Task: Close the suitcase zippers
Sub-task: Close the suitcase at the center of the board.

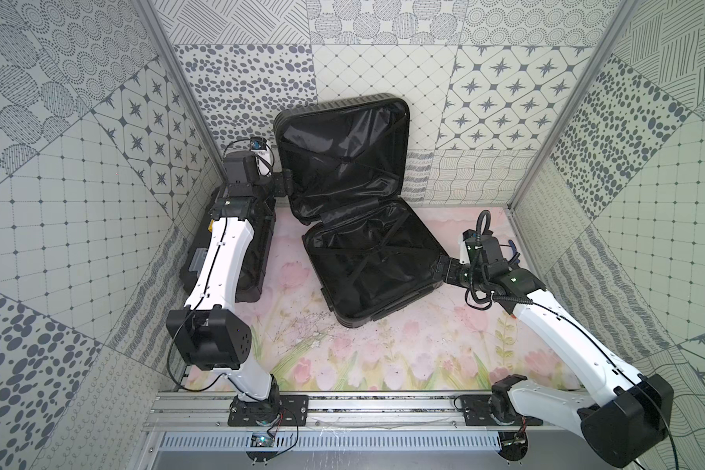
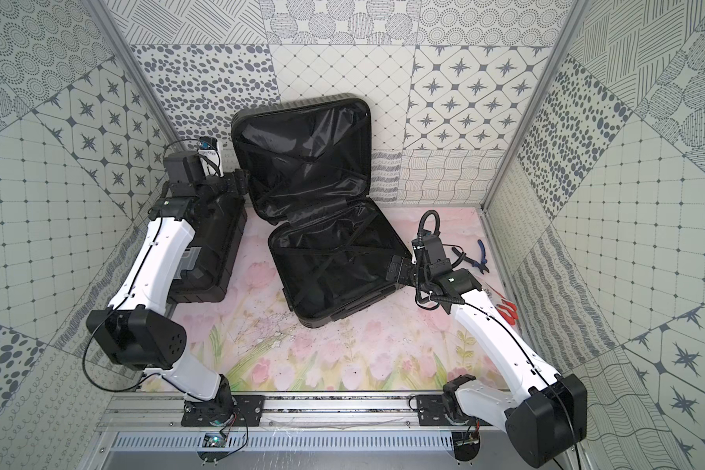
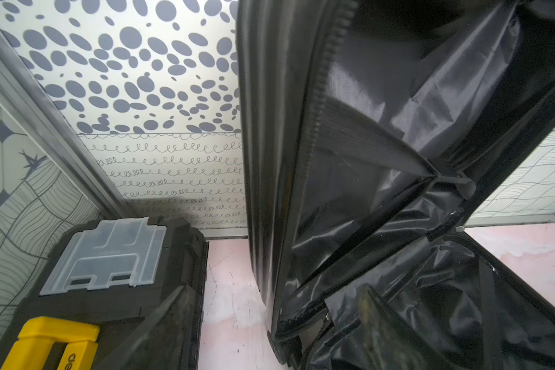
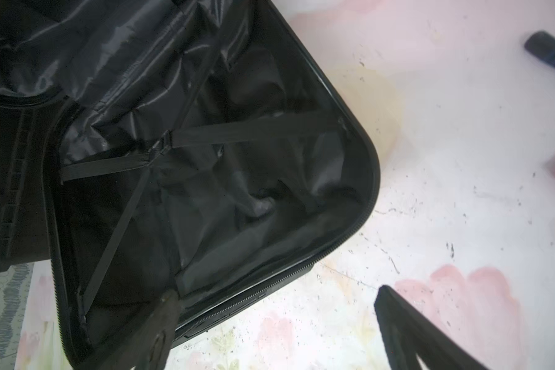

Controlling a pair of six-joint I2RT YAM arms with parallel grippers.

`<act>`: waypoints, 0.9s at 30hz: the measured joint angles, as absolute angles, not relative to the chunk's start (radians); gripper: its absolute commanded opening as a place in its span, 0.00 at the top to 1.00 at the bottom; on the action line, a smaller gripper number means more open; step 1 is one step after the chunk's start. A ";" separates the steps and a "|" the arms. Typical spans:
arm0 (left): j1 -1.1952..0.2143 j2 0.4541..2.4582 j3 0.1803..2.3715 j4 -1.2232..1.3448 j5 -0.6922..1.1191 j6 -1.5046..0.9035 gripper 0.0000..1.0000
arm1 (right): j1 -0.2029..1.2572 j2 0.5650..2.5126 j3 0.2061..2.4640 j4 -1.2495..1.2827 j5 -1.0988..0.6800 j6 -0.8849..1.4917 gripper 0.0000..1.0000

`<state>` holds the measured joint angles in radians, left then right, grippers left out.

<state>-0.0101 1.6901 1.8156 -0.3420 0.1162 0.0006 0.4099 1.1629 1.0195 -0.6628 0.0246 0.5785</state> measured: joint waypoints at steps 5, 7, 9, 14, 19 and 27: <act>-0.004 1.809 1.916 -0.308 0.125 -0.003 0.43 | 0.429 1.182 1.019 -0.710 0.066 0.659 0.02; -0.004 1.845 1.947 -0.296 0.131 -0.009 0.52 | 0.433 1.187 1.019 -0.723 0.078 0.683 0.02; -0.004 1.879 1.977 -0.288 0.139 -0.016 0.62 | 0.438 1.198 1.019 -0.731 0.086 0.706 0.02; -0.004 1.931 2.027 -0.267 0.141 -0.046 0.92 | 0.444 1.248 1.019 -0.745 0.104 0.776 0.02; -0.010 1.942 2.028 -0.250 0.094 -0.052 1.00 | 0.446 1.302 1.012 -0.723 0.115 0.886 0.08; -0.057 1.832 1.869 -0.160 0.041 -0.022 1.00 | 0.446 1.401 1.011 -0.639 0.088 1.037 0.23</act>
